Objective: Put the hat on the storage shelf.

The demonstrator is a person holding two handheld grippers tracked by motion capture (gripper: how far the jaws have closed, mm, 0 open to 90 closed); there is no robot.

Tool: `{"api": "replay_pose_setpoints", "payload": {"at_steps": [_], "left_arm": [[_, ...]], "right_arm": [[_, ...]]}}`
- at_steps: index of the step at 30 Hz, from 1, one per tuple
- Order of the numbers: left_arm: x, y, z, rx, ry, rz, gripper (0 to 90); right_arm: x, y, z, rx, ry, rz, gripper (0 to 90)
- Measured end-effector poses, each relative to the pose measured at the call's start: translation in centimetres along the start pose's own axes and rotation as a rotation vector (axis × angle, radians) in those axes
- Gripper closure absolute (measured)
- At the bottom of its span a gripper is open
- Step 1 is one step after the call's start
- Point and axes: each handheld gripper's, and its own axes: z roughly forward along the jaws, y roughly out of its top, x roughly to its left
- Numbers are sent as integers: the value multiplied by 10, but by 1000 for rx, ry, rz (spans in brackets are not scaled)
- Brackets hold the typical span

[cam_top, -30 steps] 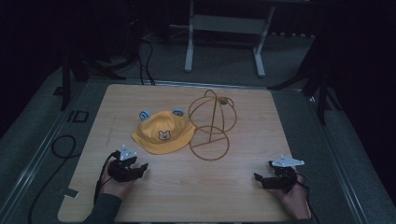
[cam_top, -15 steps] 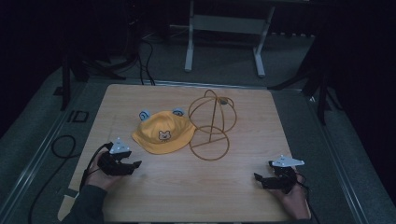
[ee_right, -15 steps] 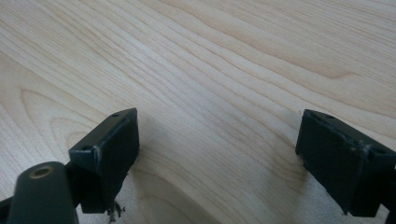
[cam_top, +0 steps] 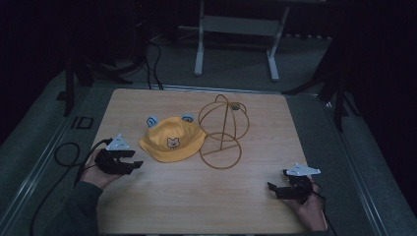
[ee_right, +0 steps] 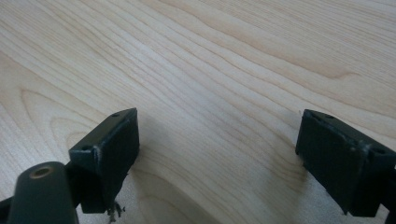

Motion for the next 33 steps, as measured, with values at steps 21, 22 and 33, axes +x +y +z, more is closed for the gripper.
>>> {"api": "replay_pose_setpoints", "payload": {"at_steps": [21,22,33], "left_arm": [[28,55,-15,53,-116,105,628],[29,58,-16,58,-117,112,634],[38,80,-29,83,-93,141,647]], "right_arm": [[0,0,0,0,0,1,134],[0,0,0,0,0,0,134],[0,0,0,0,0,0,134]]}}
